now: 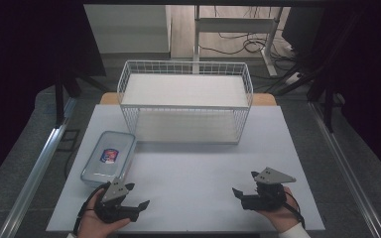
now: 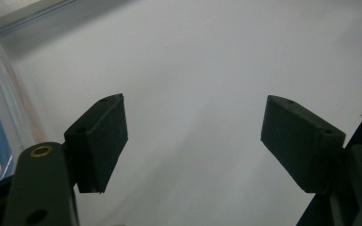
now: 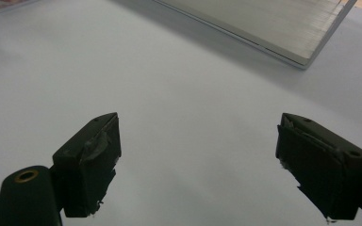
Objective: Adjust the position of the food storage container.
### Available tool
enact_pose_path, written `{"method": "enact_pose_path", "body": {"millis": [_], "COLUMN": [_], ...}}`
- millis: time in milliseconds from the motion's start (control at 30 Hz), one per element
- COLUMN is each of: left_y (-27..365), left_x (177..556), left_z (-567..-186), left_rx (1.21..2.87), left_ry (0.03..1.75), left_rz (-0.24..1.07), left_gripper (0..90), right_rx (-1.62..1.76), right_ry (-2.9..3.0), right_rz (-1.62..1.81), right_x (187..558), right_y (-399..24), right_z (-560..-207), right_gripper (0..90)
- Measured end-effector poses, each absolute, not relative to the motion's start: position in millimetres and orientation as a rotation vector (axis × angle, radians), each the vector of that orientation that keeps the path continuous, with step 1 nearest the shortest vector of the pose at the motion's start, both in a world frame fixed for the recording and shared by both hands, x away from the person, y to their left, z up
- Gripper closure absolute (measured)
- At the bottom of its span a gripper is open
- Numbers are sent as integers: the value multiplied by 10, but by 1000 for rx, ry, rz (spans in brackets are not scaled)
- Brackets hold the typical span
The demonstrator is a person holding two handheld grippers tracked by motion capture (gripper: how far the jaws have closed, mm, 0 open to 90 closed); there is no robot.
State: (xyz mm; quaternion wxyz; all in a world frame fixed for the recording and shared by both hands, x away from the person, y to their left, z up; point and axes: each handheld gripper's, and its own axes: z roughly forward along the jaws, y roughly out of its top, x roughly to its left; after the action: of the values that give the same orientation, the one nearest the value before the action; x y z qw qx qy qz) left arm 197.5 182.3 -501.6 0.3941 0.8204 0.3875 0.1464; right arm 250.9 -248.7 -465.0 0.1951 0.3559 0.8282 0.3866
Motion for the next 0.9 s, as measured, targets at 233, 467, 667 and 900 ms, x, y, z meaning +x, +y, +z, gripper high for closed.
{"method": "enact_pose_path", "body": {"millis": [233, 467, 667, 900], "left_y": [1835, 1854, 1885, 1906], "left_x": [1987, 1964, 1961, 1959], "left_z": [-5016, -5004, -4980, -4893], "left_rx": [2077, 2072, 2059, 2042], "left_ry": [989, 982, 992, 987], "left_rz": [368, 377, 388, 408], "left_gripper": [232, 231, 230, 227], "right_rx": [1011, 1001, 990, 998], "right_ry": [2322, 2332, 2345, 2345], "right_rz": [1064, 1055, 1038, 1011], "right_x": [2524, 2533, 2529, 2557], "right_y": [-2511, -2484, -2468, -2447], "right_z": [-4662, -4673, -4690, -4685], "right_gripper": [151, 153, 153, 155]}}
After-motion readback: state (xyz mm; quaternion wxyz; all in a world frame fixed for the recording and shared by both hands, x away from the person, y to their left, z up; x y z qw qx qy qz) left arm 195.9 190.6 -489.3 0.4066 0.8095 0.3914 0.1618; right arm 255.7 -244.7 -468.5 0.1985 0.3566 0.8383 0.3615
